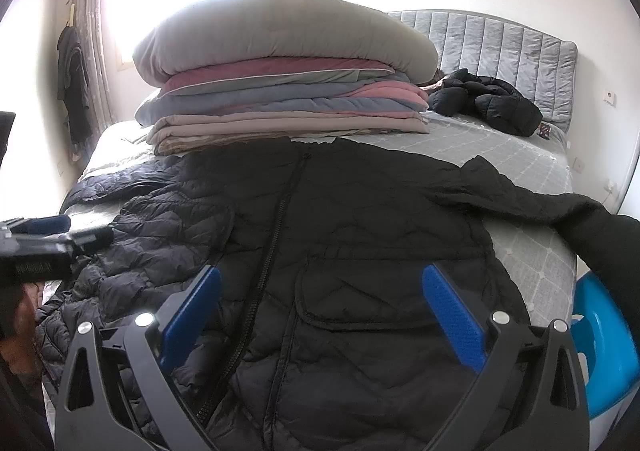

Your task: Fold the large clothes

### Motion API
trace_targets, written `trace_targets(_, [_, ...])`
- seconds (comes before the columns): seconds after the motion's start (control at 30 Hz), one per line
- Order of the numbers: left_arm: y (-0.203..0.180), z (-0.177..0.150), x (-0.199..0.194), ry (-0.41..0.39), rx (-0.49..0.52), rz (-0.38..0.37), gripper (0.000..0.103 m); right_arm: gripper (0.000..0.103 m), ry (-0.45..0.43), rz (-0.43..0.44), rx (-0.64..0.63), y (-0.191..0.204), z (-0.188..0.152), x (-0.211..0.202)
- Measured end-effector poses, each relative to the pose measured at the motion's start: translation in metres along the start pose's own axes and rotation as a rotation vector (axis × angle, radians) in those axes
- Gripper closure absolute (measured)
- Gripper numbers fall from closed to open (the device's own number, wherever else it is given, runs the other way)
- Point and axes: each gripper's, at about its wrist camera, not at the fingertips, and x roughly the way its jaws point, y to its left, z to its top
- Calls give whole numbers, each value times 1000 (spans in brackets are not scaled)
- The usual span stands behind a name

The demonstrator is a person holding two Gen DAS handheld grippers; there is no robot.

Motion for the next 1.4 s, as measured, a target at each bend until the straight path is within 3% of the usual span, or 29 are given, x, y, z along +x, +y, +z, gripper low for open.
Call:
trace_targets(0.27, [36, 13, -4, 11, -75, -5, 7, 6, 79, 43, -6, 4, 5, 22])
trace_targets(0.47, [63, 18, 0, 38, -151, 11, 7, 6, 187, 96, -80, 28, 35, 87])
trace_targets(0.63, [84, 21, 2, 43, -190, 55, 7, 6, 250, -93, -314, 72, 67, 172])
trace_targets(0.8, [105, 23, 2, 42, -230, 63, 7, 6, 378, -168, -375, 90, 79, 248])
trace_targets(0.87, [112, 24, 3, 43, -241, 67, 7, 6, 412, -136, -362, 94, 78, 261])
trace_targets(1.0, [123, 28, 5, 48, -282, 54, 7, 6, 451, 97, -349, 110, 70, 254])
trace_targets(1.13, [130, 26, 5, 53, -323, 37, 7, 6, 417, 327, -376, 121, 57, 209])
trace_targets(1.27, [132, 23, 4, 53, -343, 34, 7, 6, 397, 402, -406, 117, 35, 164])
trace_targets(1.4, [121, 20, 6, 62, -327, 18, 7, 6, 401, 390, -425, 105, 3, 131])
